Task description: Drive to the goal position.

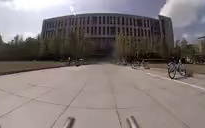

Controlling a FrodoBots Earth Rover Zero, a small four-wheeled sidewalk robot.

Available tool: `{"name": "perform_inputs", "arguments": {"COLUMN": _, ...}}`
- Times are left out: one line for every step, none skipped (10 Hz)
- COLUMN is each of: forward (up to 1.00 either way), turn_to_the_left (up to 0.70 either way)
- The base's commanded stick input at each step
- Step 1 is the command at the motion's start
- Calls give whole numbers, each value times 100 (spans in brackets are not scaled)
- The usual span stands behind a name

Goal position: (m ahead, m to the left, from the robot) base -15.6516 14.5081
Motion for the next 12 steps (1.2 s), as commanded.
{"name": "perform_inputs", "arguments": {"forward": 70, "turn_to_the_left": 17}}
{"name": "perform_inputs", "arguments": {"forward": 70, "turn_to_the_left": 17}}
{"name": "perform_inputs", "arguments": {"forward": 70, "turn_to_the_left": 17}}
{"name": "perform_inputs", "arguments": {"forward": 70, "turn_to_the_left": 16}}
{"name": "perform_inputs", "arguments": {"forward": 70, "turn_to_the_left": 7}}
{"name": "perform_inputs", "arguments": {"forward": 70, "turn_to_the_left": 5}}
{"name": "perform_inputs", "arguments": {"forward": 70, "turn_to_the_left": 5}}
{"name": "perform_inputs", "arguments": {"forward": 70, "turn_to_the_left": 5}}
{"name": "perform_inputs", "arguments": {"forward": 70, "turn_to_the_left": 5}}
{"name": "perform_inputs", "arguments": {"forward": 70, "turn_to_the_left": 5}}
{"name": "perform_inputs", "arguments": {"forward": 70, "turn_to_the_left": 5}}
{"name": "perform_inputs", "arguments": {"forward": 70, "turn_to_the_left": 5}}
